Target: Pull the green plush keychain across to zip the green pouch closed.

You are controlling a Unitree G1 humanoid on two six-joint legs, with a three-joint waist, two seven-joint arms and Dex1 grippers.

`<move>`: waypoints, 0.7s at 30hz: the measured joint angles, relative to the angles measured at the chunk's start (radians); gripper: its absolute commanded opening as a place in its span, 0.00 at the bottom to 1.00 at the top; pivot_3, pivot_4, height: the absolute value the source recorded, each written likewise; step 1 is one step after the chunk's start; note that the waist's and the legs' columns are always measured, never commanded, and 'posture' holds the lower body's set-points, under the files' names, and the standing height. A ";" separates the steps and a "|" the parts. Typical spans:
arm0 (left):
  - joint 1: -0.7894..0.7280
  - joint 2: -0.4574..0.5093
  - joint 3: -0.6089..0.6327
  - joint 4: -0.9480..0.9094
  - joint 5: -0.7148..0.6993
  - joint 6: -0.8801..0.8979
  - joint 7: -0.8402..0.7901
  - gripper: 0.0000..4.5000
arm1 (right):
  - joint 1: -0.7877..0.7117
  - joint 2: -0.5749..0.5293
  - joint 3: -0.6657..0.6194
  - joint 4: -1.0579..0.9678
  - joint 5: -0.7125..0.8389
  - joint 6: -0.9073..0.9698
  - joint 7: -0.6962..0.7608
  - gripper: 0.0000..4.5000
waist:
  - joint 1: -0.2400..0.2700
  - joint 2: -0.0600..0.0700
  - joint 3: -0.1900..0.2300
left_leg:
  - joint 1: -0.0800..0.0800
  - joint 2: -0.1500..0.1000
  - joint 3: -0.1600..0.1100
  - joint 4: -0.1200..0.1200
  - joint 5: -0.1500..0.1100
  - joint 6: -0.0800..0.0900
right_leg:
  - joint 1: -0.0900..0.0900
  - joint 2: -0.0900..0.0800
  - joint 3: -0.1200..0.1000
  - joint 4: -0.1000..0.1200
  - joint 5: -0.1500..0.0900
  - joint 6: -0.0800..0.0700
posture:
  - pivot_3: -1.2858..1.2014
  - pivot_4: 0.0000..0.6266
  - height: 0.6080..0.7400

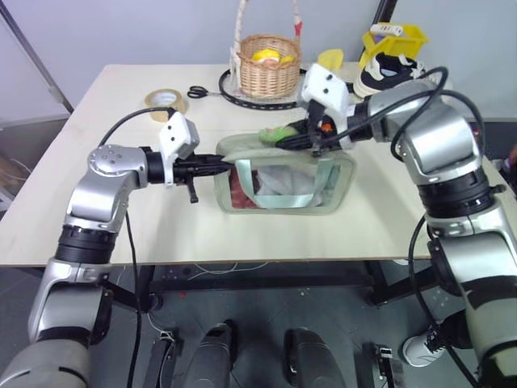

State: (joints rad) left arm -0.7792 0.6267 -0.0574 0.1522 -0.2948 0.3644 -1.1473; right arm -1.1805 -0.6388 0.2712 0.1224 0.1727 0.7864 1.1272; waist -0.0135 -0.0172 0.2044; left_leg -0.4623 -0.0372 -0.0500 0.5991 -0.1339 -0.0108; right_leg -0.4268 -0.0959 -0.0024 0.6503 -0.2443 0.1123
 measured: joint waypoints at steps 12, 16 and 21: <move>0.059 0.008 0.012 -0.085 -0.044 0.049 0.044 0.00 | 0.134 -0.347 -0.152 0.219 -0.096 -0.101 -0.208 0.01 | 0.017 0.000 0.000 | 0.000 0.000 0.004 -0.001 0.000 0.000 | 0.001 -0.002 0.002 -0.004 -0.001 -0.002 | 0.52 0.24 0.88; 0.062 0.000 -0.004 -0.118 -0.067 0.079 0.059 0.00 | 0.240 -0.380 -0.152 0.239 -0.115 -0.198 -0.248 0.01 | -0.010 0.000 0.000 | 0.001 0.002 0.006 -0.002 0.000 0.000 | -0.001 0.000 0.004 -0.002 0.000 0.000 | 0.52 0.24 0.88; 0.077 0.024 0.002 -0.127 -0.083 0.102 0.076 0.00 | 0.468 -0.370 -0.178 0.056 -0.110 -0.148 -0.270 0.01 | -0.021 0.000 0.000 | 0.002 0.002 0.006 -0.002 0.000 0.001 | -0.001 0.000 0.003 -0.001 0.000 0.000 | 0.52 0.24 0.88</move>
State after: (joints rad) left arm -0.7019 0.6504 -0.0555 0.0249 -0.3777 0.4660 -1.0718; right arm -0.7125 -1.0091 0.0928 0.1783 0.0626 0.6381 0.8570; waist -0.0344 -0.0168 0.2045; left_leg -0.4607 -0.0351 -0.0443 0.5967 -0.1341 -0.0099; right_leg -0.4274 -0.0954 0.0009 0.6498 -0.2444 0.1122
